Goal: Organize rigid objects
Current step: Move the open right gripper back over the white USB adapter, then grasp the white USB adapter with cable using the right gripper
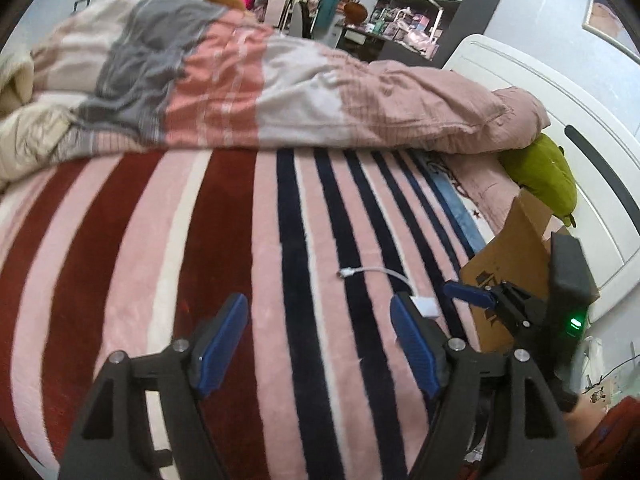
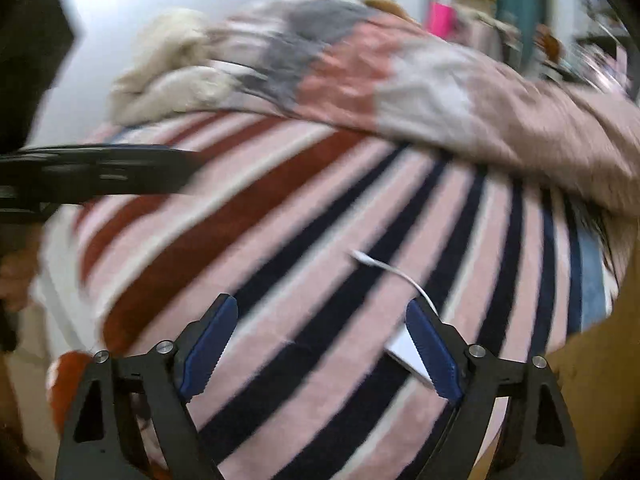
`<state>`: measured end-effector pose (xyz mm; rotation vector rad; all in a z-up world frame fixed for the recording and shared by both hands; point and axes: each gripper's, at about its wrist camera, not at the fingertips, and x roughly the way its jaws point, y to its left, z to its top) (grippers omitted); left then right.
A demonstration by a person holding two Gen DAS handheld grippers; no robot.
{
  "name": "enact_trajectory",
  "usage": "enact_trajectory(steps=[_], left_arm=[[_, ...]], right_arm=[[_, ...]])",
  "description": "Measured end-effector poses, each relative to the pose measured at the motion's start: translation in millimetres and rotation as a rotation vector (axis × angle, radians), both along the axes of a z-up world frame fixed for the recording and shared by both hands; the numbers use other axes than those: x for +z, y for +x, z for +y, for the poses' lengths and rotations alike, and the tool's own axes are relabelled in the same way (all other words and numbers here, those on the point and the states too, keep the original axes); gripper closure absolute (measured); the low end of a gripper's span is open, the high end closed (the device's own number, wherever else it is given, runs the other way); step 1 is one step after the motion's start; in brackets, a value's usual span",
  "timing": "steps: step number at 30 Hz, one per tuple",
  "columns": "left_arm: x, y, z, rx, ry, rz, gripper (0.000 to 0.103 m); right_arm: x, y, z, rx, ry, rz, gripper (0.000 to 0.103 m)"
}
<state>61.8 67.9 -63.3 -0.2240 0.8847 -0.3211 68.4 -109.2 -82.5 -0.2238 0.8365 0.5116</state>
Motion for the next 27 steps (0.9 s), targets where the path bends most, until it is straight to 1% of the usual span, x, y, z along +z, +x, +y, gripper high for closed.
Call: enact_trajectory(steps=[2,3,4,5,7,9,11,13,14,15,17,19,22,27], left_arm=[[-10.6,1.9,1.6,0.001,-0.002,0.02,0.032],[-14.3,2.5,1.9,0.001,-0.004,0.027,0.032],[-17.7,3.1,2.4,0.001,-0.006,0.035,0.032],[-19.9,2.9,2.8,0.001,-0.006,0.04,0.032],[-24.5,3.2,4.4,0.003,-0.003,0.05,0.032],[-26.9,3.6,5.4,0.005,0.0,0.056,0.032],[-28.8,3.9,7.0,0.012,0.0,0.064,0.032],[-29.7,2.9,7.9,0.017,-0.002,0.069,0.032],[-29.7,2.3,8.4,0.018,-0.002,0.07,0.032],[-28.7,1.3,8.1,0.017,0.0,0.069,0.032],[-25.7,-1.0,7.3,0.015,0.006,0.067,0.032],[-22.2,-3.0,7.2,0.011,0.003,0.063,0.032],[-14.8,-6.5,7.1,0.001,-0.025,0.055,0.032],[6.3,-15.3,1.7,-0.004,-0.036,0.025,0.032]], right_arm=[[-20.0,7.6,-11.8,-0.132,-0.035,-0.009,0.019],[-28.4,11.5,-19.0,-0.19,-0.038,0.001,0.019],[-37.2,15.1,-27.7,-0.247,-0.022,0.026,0.019],[-47.1,19.5,-37.8,-0.298,0.016,0.071,0.019],[-60.0,24.5,-47.8,-0.352,0.046,0.118,0.021],[-67.4,25.9,-49.1,-0.385,0.017,0.104,0.025],[-69.3,27.2,-48.5,-0.396,0.017,0.092,0.026],[-69.1,27.0,-45.9,-0.407,0.01,0.067,0.041],[-69.5,27.9,-44.1,-0.415,-0.001,0.058,0.046],[-70.3,28.7,-41.8,-0.423,-0.014,0.048,0.047],[-68.7,28.5,-38.6,-0.421,-0.023,0.03,0.048],[-63.4,24.5,-36.4,-0.387,-0.004,0.013,0.048],[-49.2,18.2,-25.7,-0.297,0.02,-0.038,0.048],[-4.7,-0.5,-14.4,-0.095,0.108,-0.104,0.048]])
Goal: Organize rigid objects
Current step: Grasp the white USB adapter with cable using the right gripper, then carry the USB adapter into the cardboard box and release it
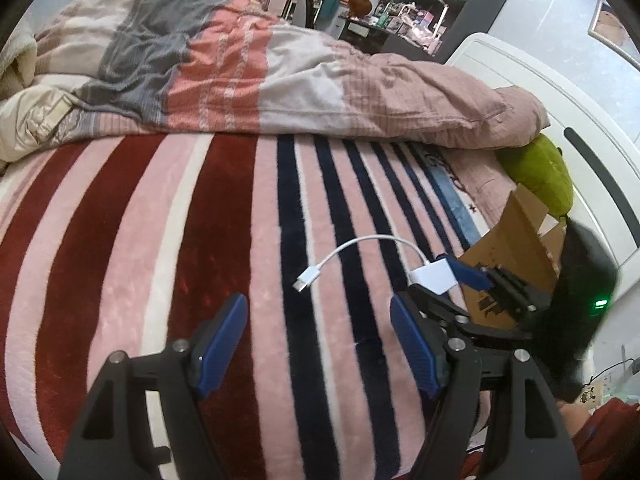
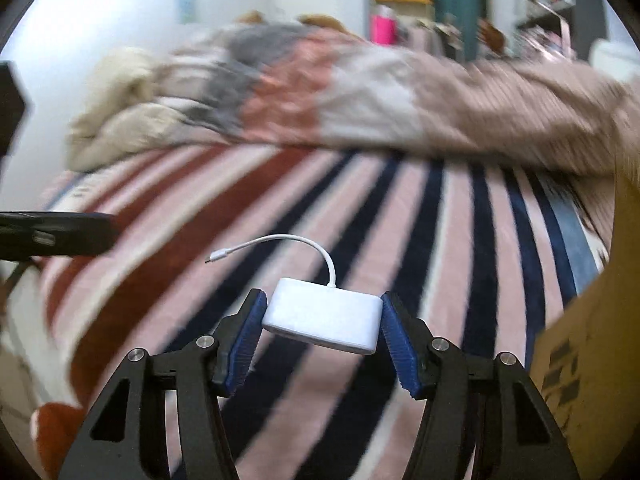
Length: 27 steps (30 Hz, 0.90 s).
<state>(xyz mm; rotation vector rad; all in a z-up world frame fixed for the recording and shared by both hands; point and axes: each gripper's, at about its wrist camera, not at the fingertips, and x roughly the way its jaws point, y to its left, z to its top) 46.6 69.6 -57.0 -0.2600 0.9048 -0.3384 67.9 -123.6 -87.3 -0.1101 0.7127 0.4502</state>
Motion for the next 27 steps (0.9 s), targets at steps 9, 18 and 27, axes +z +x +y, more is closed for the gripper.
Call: enact_trajectory(steps=[9,18,27], left_arm=[[48.8,-12.2,-34.5,-0.069,-0.009,-0.087,0.06],[83.8,2.7,-130.1,-0.213,0.061,-0.157,0.091],[78.6,39.1,-244.5,-0.398,0.105,-0.128,0.091]], right_arm=[[76.3,-37.0,-21.5,0.185,0.079,-0.105,0.048],[110.1,-61.2,-95.9,0.112,0.101,-0.194,0.048],[114.7,-50.2,-193.9,-0.073,0.071,-0.144,0.048]])
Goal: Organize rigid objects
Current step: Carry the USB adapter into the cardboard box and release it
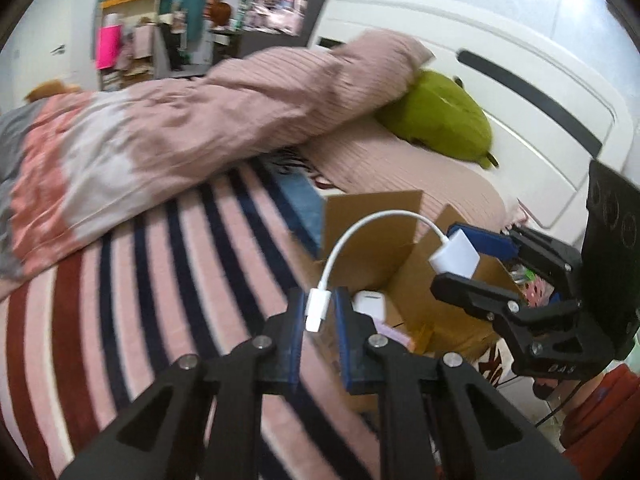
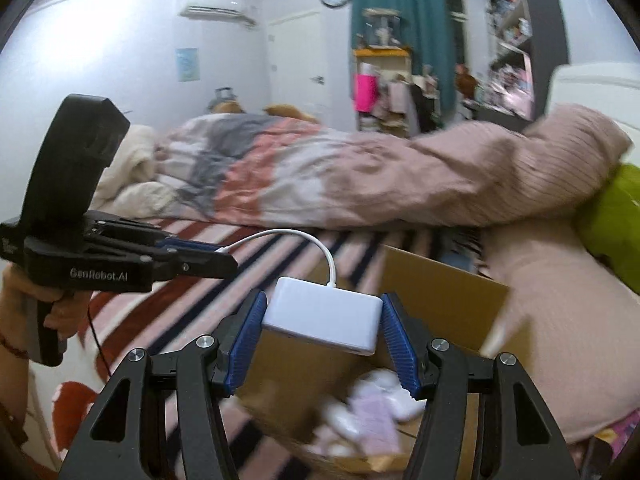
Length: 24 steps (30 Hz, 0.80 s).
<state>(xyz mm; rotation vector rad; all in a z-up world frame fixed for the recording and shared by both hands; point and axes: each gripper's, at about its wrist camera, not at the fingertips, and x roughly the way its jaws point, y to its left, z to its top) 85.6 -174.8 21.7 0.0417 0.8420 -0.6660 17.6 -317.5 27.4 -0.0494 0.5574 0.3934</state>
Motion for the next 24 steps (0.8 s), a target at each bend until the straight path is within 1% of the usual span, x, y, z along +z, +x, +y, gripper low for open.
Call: enact_trajectory(steps=[3,6,8,9,10,11,13,14,15,16,18,20,21,22,24], left_arm=[[-6.4,8.2,-27.0,-0.035,0.022,0.017,0.091],[-12.9,14.5,-43.4,-0.042,0.05,0.027,0.091],[-16.7,16.2,-47.5,-0.047,0.055,0.034,0.086],[-18.0,16.6,-48.4,-0.044,0.062,0.035,0.077],[-18.1,17.0,-47.6,-0.038,0.067,0.03,0.065],[-17.7,15.4,-46.6,-0.029,0.074,0.018,0.06],[-15.0,12.7,-45.3,-0.027,0.072,0.002,0.046],[-12.4,9.5,-42.5,-0.022,0.068,-0.011,0.043],[-10.2,7.1,-39.9,-0.011,0.067,-0.025,0.036],[-6.9,4.2,-35.9,0.006,0.068,-0.043,0.029],[1.2,-4.3,-25.3,0.034,0.054,-0.078,0.027],[7.3,-10.4,-14.0,0.061,0.034,-0.098,0.023],[11.0,-14.9,-7.3,0.086,0.029,-0.116,0.017],[14.9,-19.9,-0.3,0.116,0.025,-0.14,0.016],[22.5,-30.1,13.0,0.175,0.021,-0.181,0.015]], right_arm=[[-3.9,12.8,-26.3,-0.053,-0.004,0.063,0.048],[-10.7,23.1,-44.9,-0.08,-0.022,0.131,0.048],[-15.5,27.6,-53.2,-0.084,-0.034,0.174,0.047],[-17.3,29.3,-55.7,-0.087,-0.033,0.189,0.047],[-19.1,31.7,-56.7,-0.089,-0.025,0.205,0.047],[-21.4,33.8,-58.5,-0.087,-0.02,0.227,0.047],[-23.2,34.4,-58.6,-0.084,-0.029,0.239,0.047],[-22.9,34.1,-57.0,-0.081,-0.037,0.238,0.046],[-23.0,34.7,-54.3,-0.076,-0.04,0.239,0.043],[-22.7,34.6,-52.1,-0.07,-0.041,0.24,0.037],[-21.1,33.3,-47.7,-0.063,-0.043,0.232,0.034],[-18.1,29.7,-41.5,-0.053,-0.054,0.213,0.032],[-16.3,28.0,-38.5,-0.048,-0.059,0.2,0.027],[-13.4,25.1,-34.8,-0.04,-0.064,0.179,0.021],[-7.9,19.0,-27.6,-0.023,-0.072,0.131,0.015]])
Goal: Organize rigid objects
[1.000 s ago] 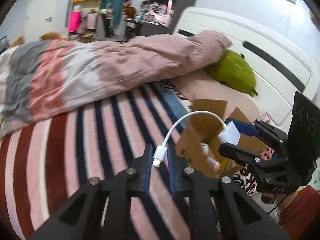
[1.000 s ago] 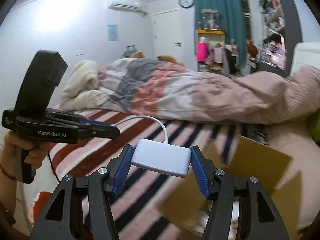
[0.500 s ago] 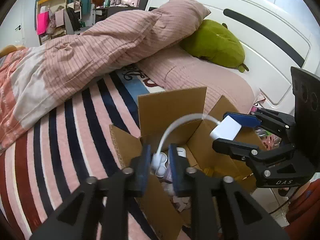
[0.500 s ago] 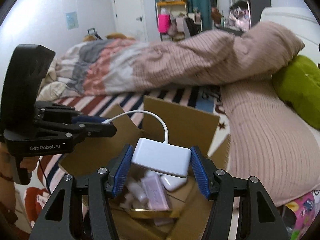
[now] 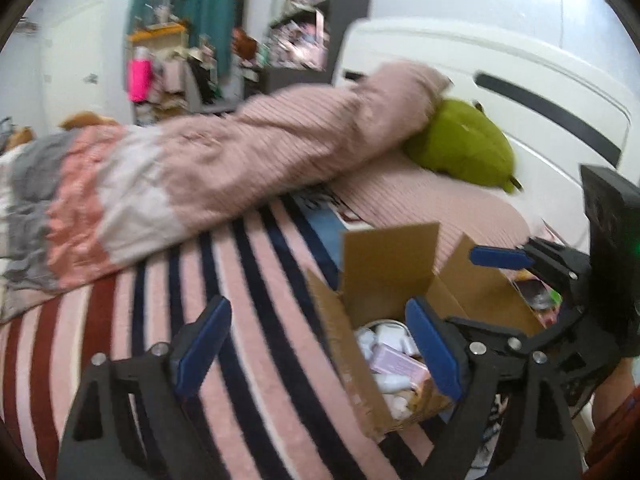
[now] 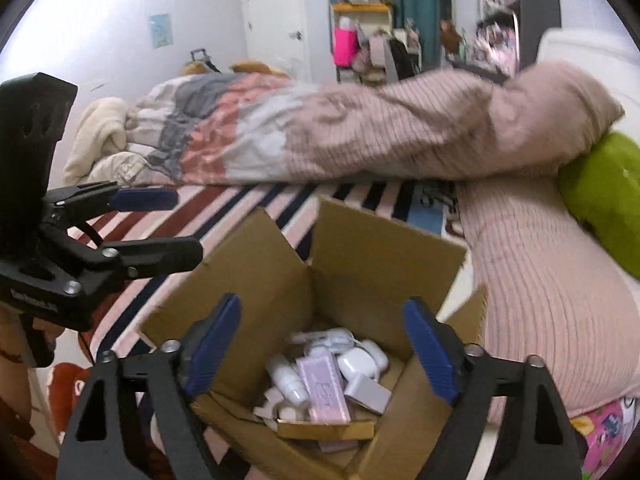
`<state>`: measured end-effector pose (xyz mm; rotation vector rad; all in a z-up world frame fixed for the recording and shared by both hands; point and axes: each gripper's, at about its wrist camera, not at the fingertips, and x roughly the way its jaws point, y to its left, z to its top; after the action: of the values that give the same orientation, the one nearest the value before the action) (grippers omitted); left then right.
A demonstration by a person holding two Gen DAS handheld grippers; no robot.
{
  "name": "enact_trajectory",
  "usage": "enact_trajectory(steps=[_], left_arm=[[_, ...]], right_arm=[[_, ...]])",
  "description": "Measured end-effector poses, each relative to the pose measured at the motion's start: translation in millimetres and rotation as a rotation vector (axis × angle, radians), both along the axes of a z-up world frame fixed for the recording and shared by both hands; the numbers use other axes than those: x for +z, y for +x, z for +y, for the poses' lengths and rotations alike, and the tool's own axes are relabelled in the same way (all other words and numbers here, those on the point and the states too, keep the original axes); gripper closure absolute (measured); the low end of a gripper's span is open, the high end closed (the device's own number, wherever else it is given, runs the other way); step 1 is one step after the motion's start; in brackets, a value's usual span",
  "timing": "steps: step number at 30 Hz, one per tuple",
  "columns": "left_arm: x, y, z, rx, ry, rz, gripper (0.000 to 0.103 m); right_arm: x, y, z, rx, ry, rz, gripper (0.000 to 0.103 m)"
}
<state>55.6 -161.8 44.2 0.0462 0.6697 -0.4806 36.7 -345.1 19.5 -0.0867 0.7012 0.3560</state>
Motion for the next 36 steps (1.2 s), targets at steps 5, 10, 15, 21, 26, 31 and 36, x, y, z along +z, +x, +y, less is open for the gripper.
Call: enact_trajectory(steps=[5,10,15,21,26,31,36], left_arm=[[10.5,-21.8,28.7,0.141,-0.007,-0.076,0.004],[9.2,-31.3,55.5,0.219,-0.028,-0.075,0.004],[1.0,-32.1,71.2,0.276,-0.029,-0.061,0.004],[-3.1,-34.4,79.0,0.304,-0.021,-0.059,0.004],[-4.1,-34.5,81.8,0.315,-0.016,-0.059,0.004],[-3.7,-35.3,80.9,0.32,-0.009,-0.062,0.004],[-4.1,-36.0,81.8,0.325,-0.005,-0.063,0.004]], right_arm=[[12.7,-18.8,16.7,0.072,0.034,-0.102,0.0],[20.3,-30.8,25.3,0.069,0.079,-0.191,0.0],[20.1,-32.6,31.1,0.077,0.11,-0.204,0.0],[14.0,-28.4,38.4,0.072,0.111,-0.183,0.0],[13.4,-28.0,39.9,0.071,0.112,-0.18,0.0],[13.1,-25.7,38.3,0.073,0.113,-0.18,0.0],[12.5,-25.6,39.0,0.075,0.108,-0.175,0.0]])
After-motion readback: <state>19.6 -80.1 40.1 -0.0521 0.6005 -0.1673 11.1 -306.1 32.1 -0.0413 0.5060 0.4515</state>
